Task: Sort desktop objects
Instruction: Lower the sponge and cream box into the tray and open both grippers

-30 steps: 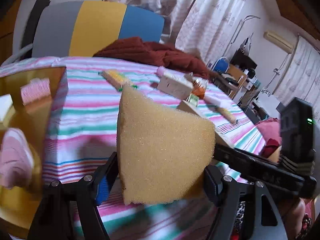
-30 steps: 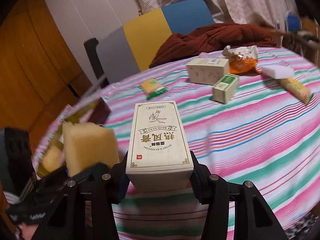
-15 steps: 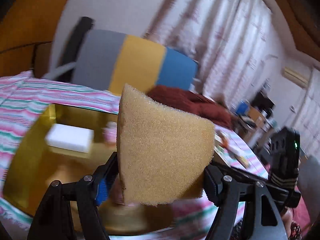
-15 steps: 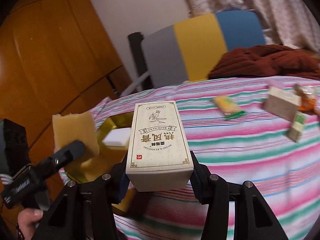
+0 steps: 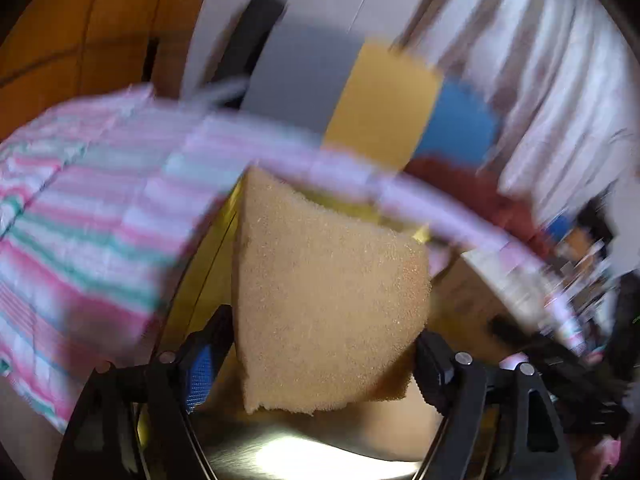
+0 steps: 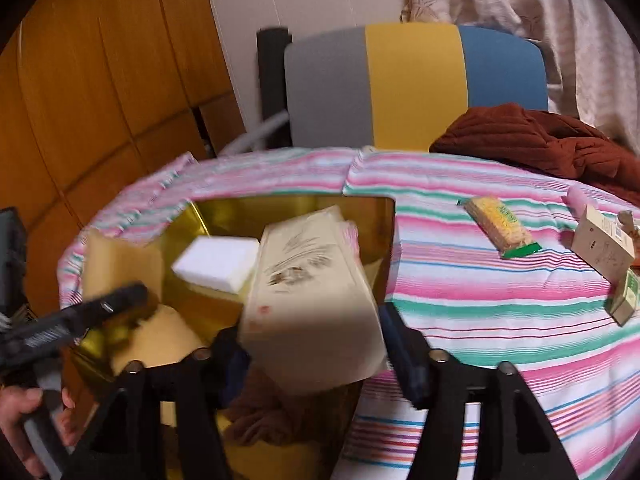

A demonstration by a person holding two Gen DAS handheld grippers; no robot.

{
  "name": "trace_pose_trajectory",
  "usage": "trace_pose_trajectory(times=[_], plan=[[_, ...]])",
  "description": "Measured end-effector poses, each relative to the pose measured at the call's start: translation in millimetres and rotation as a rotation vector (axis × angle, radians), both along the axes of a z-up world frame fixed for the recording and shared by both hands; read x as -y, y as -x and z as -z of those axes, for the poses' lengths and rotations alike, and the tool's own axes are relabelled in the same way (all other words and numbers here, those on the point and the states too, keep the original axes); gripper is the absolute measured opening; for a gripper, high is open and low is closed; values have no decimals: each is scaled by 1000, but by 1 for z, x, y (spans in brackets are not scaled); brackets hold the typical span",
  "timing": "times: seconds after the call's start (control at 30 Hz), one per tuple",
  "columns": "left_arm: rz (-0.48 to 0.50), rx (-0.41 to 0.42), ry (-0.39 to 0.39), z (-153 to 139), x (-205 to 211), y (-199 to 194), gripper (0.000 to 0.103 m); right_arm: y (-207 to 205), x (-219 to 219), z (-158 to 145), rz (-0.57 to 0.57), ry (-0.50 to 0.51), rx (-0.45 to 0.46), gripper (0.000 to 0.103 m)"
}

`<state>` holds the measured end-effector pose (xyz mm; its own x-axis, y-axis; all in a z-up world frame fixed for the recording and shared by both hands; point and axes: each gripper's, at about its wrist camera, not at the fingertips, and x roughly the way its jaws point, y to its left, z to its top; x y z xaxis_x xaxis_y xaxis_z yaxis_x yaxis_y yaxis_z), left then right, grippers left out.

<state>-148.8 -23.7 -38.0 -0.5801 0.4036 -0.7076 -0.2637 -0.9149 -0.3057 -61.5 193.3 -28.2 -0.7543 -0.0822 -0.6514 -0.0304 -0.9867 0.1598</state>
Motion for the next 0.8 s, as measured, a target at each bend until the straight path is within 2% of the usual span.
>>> trace_pose_trajectory(times=[0.1, 0.27, 0.3, 0.37, 0.4, 0.43, 0.6, 0.8], plan=[[-6, -39, 48, 9, -2, -10, 86, -11, 0, 3, -11, -3, -22, 75], [-17, -28, -47, 9, 9, -19, 87, -35, -16, -6, 6, -4, -80, 76], [-31, -36, -59, 7, 12, -21, 87, -37, -20, -10, 12, -1, -93, 74], [-65, -62, -71, 2, 14, -25, 87, -42, -22, -18, 3, 1, -118, 59], [-79, -69, -75, 0, 15, -27, 87, -41, -21, -21, -10, -10, -124, 48], [-88, -75, -84, -3, 16, -29, 87, -39, -18, -23, -25, -30, -125, 43], [-64, -88, -131, -14, 17, -32, 87, -22, -6, -14, -77, -61, -72, 42], [3, -97, -59, -15, -6, -43, 87, 1, 14, 5, -143, -86, 2, 41]])
